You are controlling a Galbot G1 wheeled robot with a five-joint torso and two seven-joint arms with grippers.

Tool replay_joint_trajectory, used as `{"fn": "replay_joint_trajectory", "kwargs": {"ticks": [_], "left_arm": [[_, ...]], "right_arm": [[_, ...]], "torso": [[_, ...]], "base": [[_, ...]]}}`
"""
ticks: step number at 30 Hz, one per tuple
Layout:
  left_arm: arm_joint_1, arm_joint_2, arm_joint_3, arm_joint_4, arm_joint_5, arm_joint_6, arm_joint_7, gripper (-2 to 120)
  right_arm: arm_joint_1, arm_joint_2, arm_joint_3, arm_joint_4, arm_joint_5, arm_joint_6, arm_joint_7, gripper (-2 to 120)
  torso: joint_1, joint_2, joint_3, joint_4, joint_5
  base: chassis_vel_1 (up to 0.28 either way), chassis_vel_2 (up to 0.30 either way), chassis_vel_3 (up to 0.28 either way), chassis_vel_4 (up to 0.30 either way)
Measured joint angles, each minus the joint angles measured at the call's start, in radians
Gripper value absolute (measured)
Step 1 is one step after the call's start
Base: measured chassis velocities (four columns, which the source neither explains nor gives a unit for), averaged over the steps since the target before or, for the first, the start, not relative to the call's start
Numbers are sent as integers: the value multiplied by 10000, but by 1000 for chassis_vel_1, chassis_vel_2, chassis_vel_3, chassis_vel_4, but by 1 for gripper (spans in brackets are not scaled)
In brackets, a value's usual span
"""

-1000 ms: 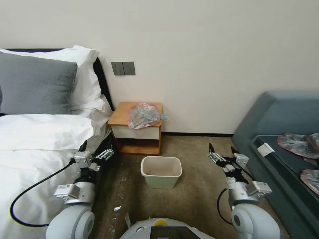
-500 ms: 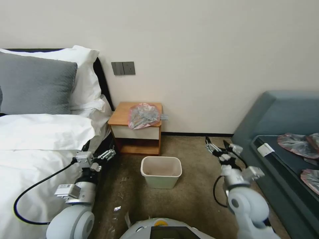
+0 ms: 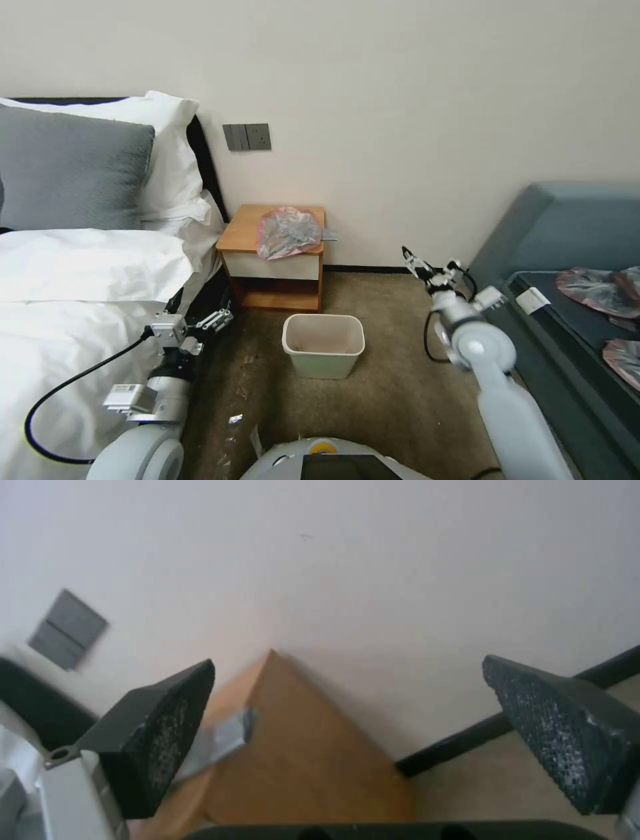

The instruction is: Pick up the garbage bag from the table and place it over the trash can.

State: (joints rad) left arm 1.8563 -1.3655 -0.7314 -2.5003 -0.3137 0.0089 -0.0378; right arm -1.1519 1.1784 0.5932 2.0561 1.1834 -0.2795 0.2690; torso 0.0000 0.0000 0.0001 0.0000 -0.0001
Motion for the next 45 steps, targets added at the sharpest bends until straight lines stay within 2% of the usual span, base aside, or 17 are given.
{"fn": "replay_joint_trajectory", "kwargs": {"ticks": [2,4,9,13,14,18,25,31,37,38,40,42,43,45], "left_arm": [[102,-100,-38,0,128,-165,112,100],[297,-317,-69,1,298,-354,194,100],[426,-503,-73,1,314,-375,238,100],[451,-629,-73,2,376,-360,342,100],[451,-629,-73,2,376,-360,342,100],[714,-564,-100,2,330,-377,339,100],[877,-649,-96,2,280,-383,334,100],[1249,-648,-93,2,279,-458,320,100],[1268,-698,-69,2,314,-537,310,100],[1264,-718,-57,2,318,-546,310,100],[1231,-754,-25,2,329,-561,319,100],[1222,-758,-23,2,334,-565,329,100],[1203,-769,-17,2,341,-570,353,100],[1189,-774,-15,2,343,-572,360,100]], "right_arm": [[421,145,-180,-375,330,37,1,100],[1056,603,-505,-1089,873,55,-125,100],[1886,1265,-1053,-2072,1699,67,-245,100],[2818,1729,-1664,-3472,2523,-67,-762,100],[2818,1729,-1664,-3472,2523,-67,-762,100],[3614,2289,-1770,-4994,3086,-686,-1559,100],[4361,2479,-1844,-6084,3449,-1615,-1988,100],[5045,2397,-2170,-7103,3630,-1652,-2220,100],[5234,2360,-2475,-7427,3474,-1596,-2575,100],[5264,2359,-2511,-7464,3462,-1584,-2616,98],[5376,2387,-2562,-7629,3358,-1551,-2736,86],[5399,2398,-2565,-7672,3334,-1541,-2766,84],[5450,2424,-2565,-7758,3268,-1521,-2818,76],[5470,2438,-2565,-7781,3234,-1513,-2825,72]], "torso": [[0,0,0,1,1],[0,0,0,2,1],[0,0,0,5,0],[0,0,0,1,-3],[0,0,0,1,-3],[0,0,0,1,0],[0,0,0,-2,0],[0,0,0,-1,0],[0,0,0,1,1],[0,0,0,0,0],[0,0,0,1,1],[0,0,0,1,1],[0,0,0,0,1],[0,0,0,0,1]], "base": [[0,0,0,0],[0,0,0,0],[0,0,0,0],[0,0,0,0],[0,0,0,0],[0,0,0,0],[0,0,0,0],[0,0,0,0],[0,0,0,0],[0,0,0,0],[0,0,0,0],[0,0,0,0],[0,0,0,0],[0,0,0,0]]}}
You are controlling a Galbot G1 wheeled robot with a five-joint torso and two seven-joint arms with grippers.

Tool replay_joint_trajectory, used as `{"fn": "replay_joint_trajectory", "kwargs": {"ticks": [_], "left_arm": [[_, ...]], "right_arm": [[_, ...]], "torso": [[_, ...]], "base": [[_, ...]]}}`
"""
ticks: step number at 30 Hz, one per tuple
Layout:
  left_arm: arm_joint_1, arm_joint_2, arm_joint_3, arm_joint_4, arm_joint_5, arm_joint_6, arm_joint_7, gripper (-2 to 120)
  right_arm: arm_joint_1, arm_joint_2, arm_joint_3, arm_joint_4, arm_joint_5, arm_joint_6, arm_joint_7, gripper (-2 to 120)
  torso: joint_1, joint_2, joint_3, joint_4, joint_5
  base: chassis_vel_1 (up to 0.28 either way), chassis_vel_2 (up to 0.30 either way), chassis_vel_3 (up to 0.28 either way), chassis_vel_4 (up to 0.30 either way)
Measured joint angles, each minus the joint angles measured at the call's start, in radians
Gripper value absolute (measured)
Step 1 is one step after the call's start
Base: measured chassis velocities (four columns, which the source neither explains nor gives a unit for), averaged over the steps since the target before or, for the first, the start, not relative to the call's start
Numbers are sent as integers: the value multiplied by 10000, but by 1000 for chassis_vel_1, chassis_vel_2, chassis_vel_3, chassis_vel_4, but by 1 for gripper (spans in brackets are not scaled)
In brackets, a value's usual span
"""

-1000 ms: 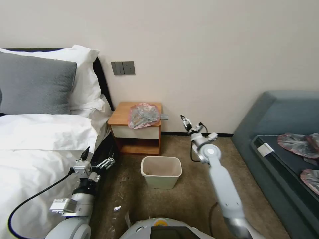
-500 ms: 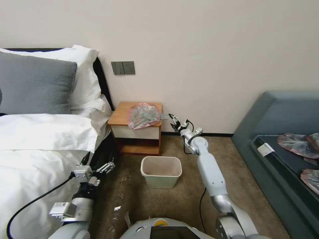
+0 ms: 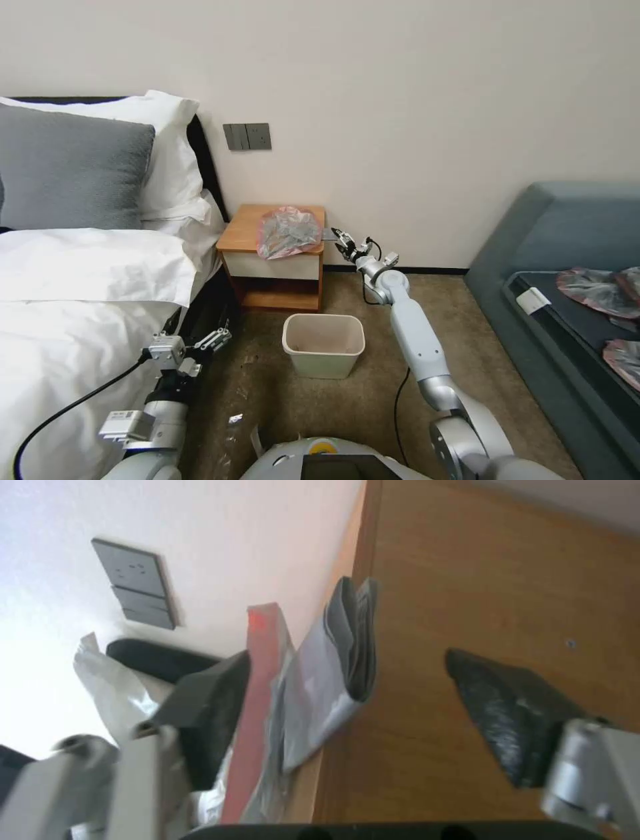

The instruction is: Pick up the garbage bag from the table and place it over the trash can.

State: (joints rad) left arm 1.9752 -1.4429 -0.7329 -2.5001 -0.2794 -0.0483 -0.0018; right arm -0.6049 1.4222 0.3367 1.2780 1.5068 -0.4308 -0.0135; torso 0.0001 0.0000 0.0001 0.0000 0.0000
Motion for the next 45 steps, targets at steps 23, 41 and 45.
{"fn": "replay_joint_trajectory", "kwargs": {"ticks": [23,41,45], "left_arm": [[3,-37,28,0,-24,-12,-16,100],[-274,96,265,0,116,-168,41,100],[-485,248,278,0,83,-183,53,100]], "right_arm": [[1,294,-64,202,-909,459,-87,0],[-3325,-197,-102,5033,-639,825,1674,0],[-4675,-415,-287,7027,-599,1057,2444,0]], "torso": [[0,0,0,-1,0],[-1,0,-2,-2,3],[-2,1,-3,1,0]], "base": [[0,0,0,0],[0,0,0,0],[0,0,0,0]]}}
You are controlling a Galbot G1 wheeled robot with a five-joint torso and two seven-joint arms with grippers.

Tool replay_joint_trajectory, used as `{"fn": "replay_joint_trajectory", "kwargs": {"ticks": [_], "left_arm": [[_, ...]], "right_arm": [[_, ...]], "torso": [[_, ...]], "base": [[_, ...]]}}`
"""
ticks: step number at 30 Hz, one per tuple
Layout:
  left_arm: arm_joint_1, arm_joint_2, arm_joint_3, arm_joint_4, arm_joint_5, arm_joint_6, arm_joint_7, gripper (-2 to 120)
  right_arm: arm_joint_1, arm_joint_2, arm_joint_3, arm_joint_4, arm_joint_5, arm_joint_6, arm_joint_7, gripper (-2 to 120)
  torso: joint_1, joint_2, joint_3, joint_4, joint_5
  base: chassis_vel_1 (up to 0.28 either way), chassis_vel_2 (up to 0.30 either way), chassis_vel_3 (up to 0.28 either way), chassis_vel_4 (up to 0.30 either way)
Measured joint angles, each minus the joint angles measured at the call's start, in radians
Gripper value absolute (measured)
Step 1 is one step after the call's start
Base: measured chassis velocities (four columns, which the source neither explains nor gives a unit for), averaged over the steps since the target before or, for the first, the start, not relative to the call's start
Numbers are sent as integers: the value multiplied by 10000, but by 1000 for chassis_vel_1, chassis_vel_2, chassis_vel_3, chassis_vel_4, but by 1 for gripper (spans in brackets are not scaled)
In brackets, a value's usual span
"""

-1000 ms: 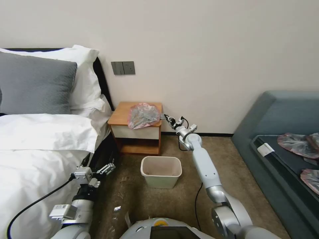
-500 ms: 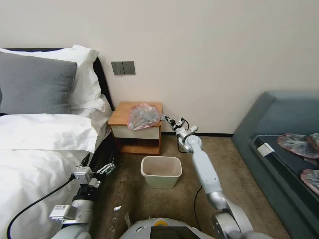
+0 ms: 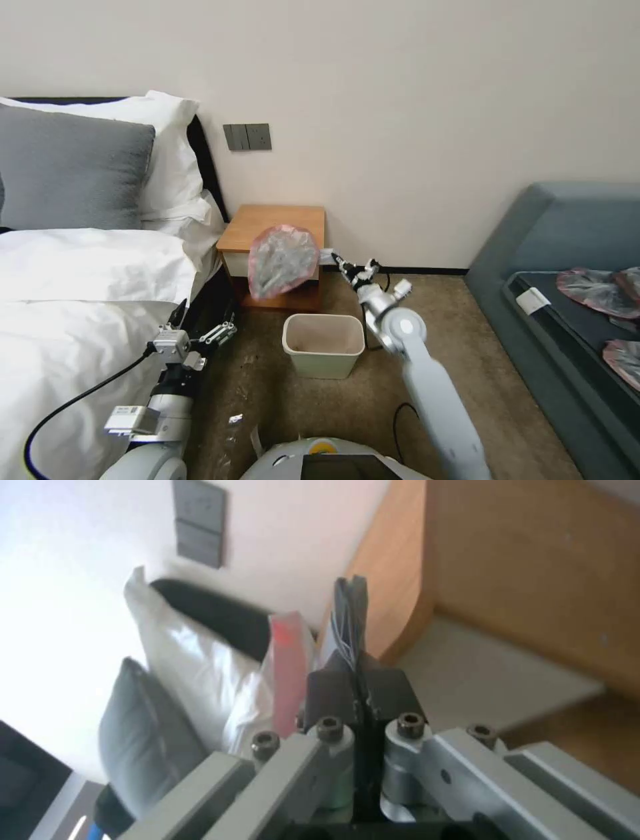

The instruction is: Pick up the garbage bag from the table and place it over the trash can.

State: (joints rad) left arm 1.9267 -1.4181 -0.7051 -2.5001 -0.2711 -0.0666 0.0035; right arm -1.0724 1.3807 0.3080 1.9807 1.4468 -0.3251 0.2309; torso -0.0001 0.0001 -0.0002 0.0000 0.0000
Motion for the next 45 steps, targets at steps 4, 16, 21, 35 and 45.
{"fn": "replay_joint_trajectory", "kwargs": {"ticks": [4,16,21,35,45], "left_arm": [[-296,101,72,0,-226,0,-4,100],[-1046,432,10,0,-1074,32,-94,100],[-1160,569,-59,1,-1304,41,-122,100],[-1426,578,131,64,-1405,195,-125,100],[-1364,516,99,86,-1336,251,-155,100]], "right_arm": [[-1302,-178,-268,1064,-202,359,441,0],[-3475,-1040,-361,1651,-2528,711,138,0],[-3545,-990,-354,1653,-2747,672,209,0],[-4565,-854,199,1852,-3157,267,-105,0],[-4925,-861,837,2216,-2902,-78,351,37]], "torso": [[0,0,0,0,4],[0,0,1,-1,1],[0,0,1,1,0],[0,0,2,-1,0],[0,0,2,1,1]], "base": [[0,0,0,0],[0,0,0,0],[0,0,0,0],[0,0,0,0],[0,0,0,0]]}}
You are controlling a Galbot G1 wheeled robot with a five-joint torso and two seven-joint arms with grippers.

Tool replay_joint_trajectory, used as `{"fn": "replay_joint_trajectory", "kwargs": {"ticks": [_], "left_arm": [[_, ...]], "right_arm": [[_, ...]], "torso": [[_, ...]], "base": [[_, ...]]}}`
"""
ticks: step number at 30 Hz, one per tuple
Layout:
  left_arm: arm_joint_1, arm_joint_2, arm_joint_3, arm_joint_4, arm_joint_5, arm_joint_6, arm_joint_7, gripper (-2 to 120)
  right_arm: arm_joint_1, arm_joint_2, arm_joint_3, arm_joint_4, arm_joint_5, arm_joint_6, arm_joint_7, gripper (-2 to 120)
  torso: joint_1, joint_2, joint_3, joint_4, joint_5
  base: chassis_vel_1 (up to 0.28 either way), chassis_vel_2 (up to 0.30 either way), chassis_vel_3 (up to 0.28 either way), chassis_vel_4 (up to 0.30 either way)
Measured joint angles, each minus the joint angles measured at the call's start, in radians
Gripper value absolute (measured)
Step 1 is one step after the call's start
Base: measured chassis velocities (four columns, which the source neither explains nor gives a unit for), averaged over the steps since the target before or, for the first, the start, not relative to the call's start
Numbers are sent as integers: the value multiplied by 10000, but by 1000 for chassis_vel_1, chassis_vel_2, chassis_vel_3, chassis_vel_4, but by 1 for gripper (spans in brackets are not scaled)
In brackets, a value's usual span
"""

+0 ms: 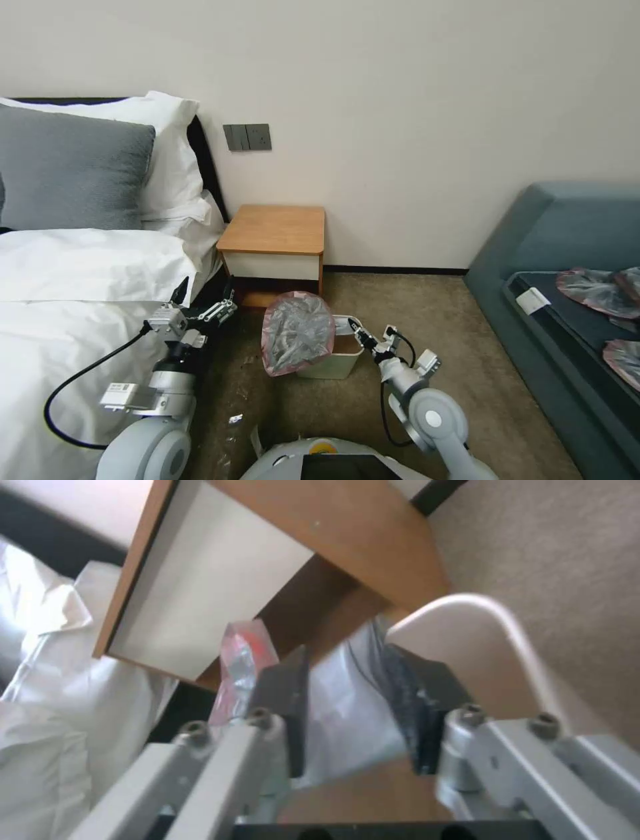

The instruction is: Pick up the garbage bag from the table and place it over the trash can.

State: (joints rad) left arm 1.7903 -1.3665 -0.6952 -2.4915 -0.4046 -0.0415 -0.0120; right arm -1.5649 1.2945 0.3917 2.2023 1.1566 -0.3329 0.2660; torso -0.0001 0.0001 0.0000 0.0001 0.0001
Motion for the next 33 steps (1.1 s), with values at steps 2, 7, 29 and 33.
{"fn": "replay_joint_trajectory", "kwargs": {"ticks": [2,7,29,33], "left_arm": [[-19,-10,34,19,53,2,-26,100],[-70,-46,109,95,273,20,-170,100],[-980,1731,3275,513,532,1383,-774,100],[-1201,1845,4062,911,855,1493,-874,99]], "right_arm": [[-157,-37,91,189,80,-8,194,42],[-636,-90,350,837,222,-8,792,57],[-1219,-51,1834,3036,337,77,2088,100],[-1001,-162,1717,2894,331,53,2077,100]], "torso": [[0,0,0,0,-2],[1,0,0,-1,-1],[0,-1,0,-3,-1],[1,-1,0,-1,-1]], "base": [[0,0,0,0],[0,0,0,0],[0,0,0,0],[0,0,0,0]]}}
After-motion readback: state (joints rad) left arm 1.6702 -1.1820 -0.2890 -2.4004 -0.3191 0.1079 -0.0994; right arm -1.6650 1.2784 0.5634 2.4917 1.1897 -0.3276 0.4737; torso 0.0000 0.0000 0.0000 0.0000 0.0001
